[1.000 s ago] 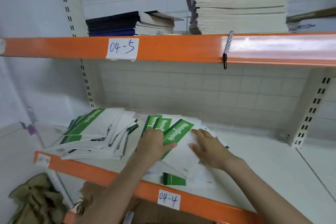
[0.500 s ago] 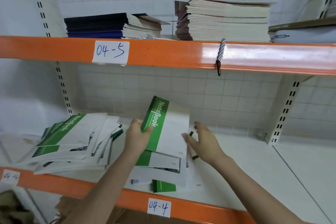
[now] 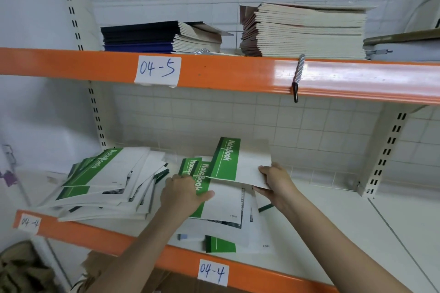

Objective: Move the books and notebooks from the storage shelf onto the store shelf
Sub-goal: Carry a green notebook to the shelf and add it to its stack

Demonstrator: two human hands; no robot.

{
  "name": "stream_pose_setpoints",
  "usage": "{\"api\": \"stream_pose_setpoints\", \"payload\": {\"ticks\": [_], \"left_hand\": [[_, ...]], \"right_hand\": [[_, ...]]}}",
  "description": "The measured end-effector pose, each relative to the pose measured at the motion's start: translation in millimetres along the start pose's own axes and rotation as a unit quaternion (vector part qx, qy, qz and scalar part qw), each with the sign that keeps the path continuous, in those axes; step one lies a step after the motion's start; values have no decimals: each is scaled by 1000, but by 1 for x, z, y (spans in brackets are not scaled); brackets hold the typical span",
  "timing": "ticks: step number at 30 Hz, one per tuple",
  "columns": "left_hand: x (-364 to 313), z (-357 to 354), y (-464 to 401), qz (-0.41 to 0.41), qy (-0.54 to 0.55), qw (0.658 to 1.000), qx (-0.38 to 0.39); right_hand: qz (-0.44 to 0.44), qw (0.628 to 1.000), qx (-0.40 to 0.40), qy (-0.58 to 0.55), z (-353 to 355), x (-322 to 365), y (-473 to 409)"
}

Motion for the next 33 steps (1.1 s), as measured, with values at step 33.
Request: {"api": "stream_pose_setpoints", "payload": {"ticks": [33], "left_hand": [[44, -3, -27, 71, 199, 977, 18]], "right_hand": [[49, 999, 17, 1, -14, -4, -2]]}}
Point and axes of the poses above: each hand's wrist, its own y-axis away from the middle knuckle, its own z-axis out of the back of the hand, x = y × z, the point moved 4 cm from there along -y, towards the middle knuckle, and after that the axes turned 15 degrees about y, right-handed, at the moved point
